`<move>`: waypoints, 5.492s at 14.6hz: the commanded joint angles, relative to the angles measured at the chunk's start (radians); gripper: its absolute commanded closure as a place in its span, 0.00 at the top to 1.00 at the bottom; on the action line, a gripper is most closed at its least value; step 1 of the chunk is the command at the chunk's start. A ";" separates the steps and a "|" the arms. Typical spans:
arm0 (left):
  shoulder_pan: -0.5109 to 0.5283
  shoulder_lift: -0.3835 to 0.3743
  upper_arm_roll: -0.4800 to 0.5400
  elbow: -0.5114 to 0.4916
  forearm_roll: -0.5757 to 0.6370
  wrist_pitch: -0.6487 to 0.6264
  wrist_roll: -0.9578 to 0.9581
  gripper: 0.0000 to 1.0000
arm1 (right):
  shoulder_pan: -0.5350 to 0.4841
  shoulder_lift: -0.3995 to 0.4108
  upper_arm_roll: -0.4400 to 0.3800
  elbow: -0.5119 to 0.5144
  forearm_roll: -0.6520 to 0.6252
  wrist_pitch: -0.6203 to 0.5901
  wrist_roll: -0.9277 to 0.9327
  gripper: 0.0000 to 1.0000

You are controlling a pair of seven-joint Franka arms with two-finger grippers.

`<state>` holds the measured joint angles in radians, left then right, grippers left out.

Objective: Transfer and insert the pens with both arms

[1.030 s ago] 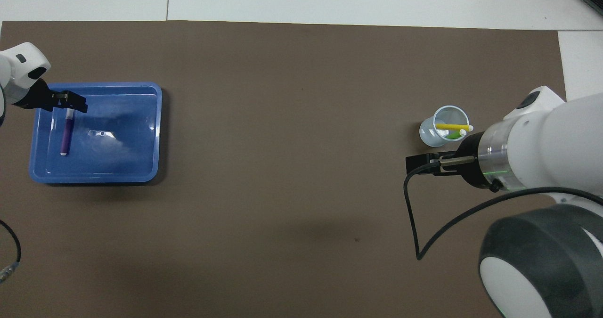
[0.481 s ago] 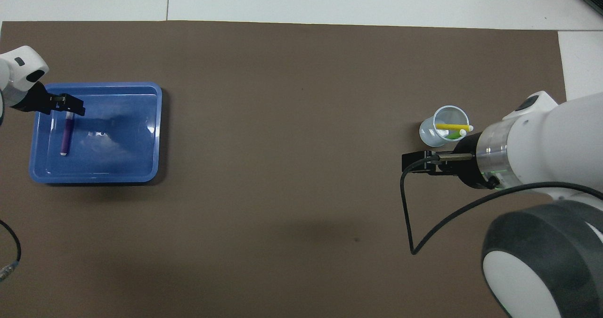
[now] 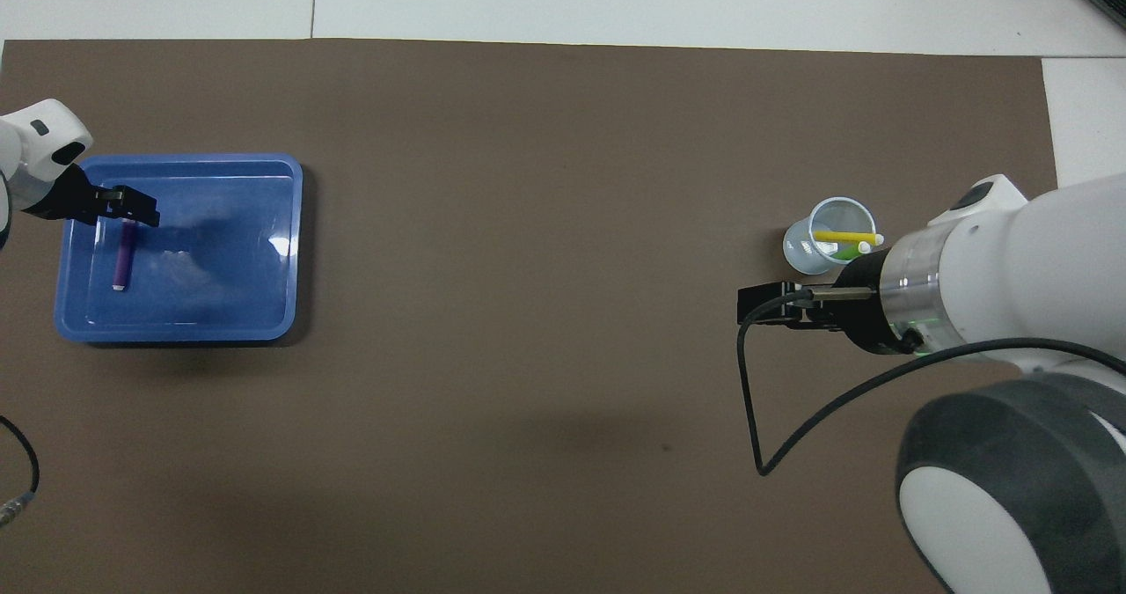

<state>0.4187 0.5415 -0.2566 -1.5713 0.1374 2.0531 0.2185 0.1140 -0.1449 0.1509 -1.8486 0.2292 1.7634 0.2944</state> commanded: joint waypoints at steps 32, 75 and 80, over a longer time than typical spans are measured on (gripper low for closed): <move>0.052 -0.009 -0.007 -0.072 0.014 0.027 0.078 0.21 | 0.093 -0.012 0.002 -0.049 0.053 0.111 0.109 1.00; -0.247 -0.207 -0.033 -0.032 -0.384 -0.478 -0.908 0.00 | 0.240 0.087 0.002 -0.070 0.142 0.436 0.333 1.00; -0.297 -0.221 -0.033 -0.038 -0.470 -0.485 -1.060 0.00 | 0.286 0.114 0.002 -0.070 0.142 0.518 0.425 1.00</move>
<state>0.1418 0.3476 -0.3039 -1.5894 -0.2840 1.5844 -0.7841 0.3882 -0.0426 0.1557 -1.9133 0.3503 2.2470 0.6957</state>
